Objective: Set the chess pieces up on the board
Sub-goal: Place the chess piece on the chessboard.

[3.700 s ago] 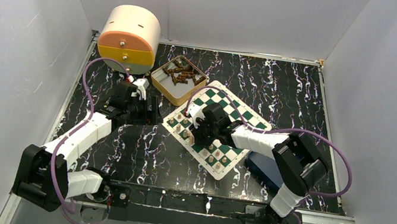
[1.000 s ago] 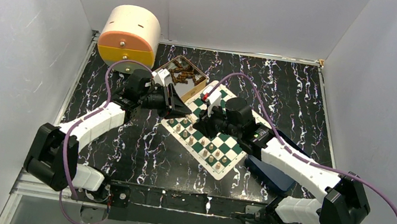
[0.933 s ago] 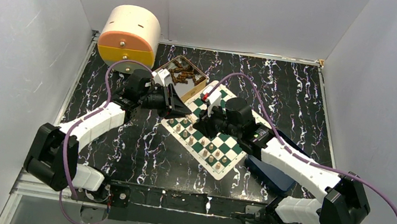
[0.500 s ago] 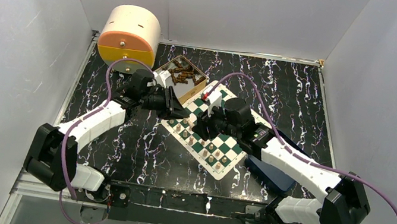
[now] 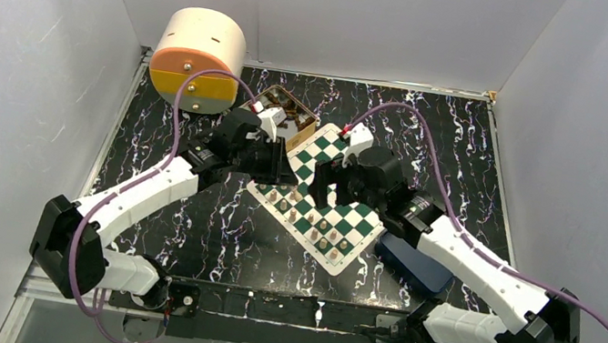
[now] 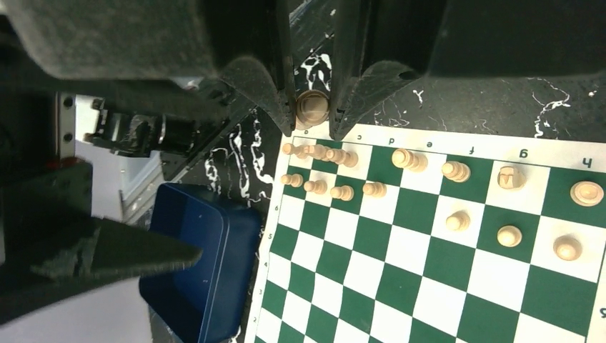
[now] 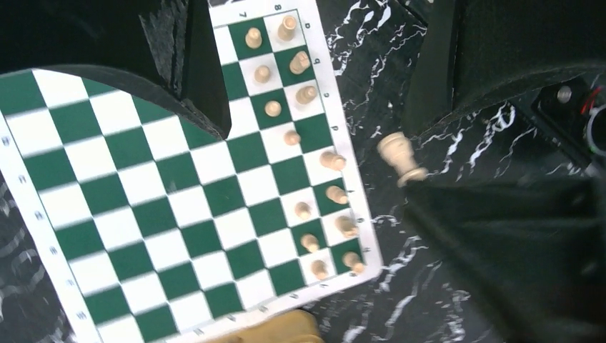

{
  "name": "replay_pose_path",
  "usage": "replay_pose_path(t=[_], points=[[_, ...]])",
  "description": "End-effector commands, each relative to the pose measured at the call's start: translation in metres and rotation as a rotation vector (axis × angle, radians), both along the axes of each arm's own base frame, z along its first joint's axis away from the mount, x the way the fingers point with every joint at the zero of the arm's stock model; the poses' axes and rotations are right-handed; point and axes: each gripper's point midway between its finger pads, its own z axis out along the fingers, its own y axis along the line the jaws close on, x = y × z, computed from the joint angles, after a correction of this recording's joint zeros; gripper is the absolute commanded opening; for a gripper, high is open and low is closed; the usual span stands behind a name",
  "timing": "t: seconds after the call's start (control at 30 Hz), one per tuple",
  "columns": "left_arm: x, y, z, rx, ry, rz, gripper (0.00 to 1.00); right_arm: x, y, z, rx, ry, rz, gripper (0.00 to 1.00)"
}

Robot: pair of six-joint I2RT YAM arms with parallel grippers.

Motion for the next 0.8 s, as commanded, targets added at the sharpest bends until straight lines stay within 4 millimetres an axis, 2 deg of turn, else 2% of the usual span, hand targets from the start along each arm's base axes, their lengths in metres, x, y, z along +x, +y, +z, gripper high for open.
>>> replay_pose_path(t=[0.0,0.2,0.37,0.57,0.77], points=[[0.002,0.003,0.018,0.091,-0.163,-0.005,0.14,0.018,-0.036,-0.007,-0.033,0.116,-0.232,0.99],[-0.007,0.000,0.011,0.210,-0.266,-0.037,0.14,0.041,-0.078,-0.023,0.001,0.236,-0.361,0.99],[-0.017,-0.013,0.008,0.308,-0.380,-0.090,0.13,0.055,-0.099,-0.029,0.030,0.292,-0.421,0.99],[-0.021,-0.021,-0.014,0.440,-0.490,-0.111,0.13,0.055,-0.105,-0.023,0.078,0.325,-0.415,0.99],[-0.016,-0.022,-0.036,0.478,-0.534,-0.102,0.14,0.053,-0.106,-0.017,0.088,0.314,-0.403,0.99]])
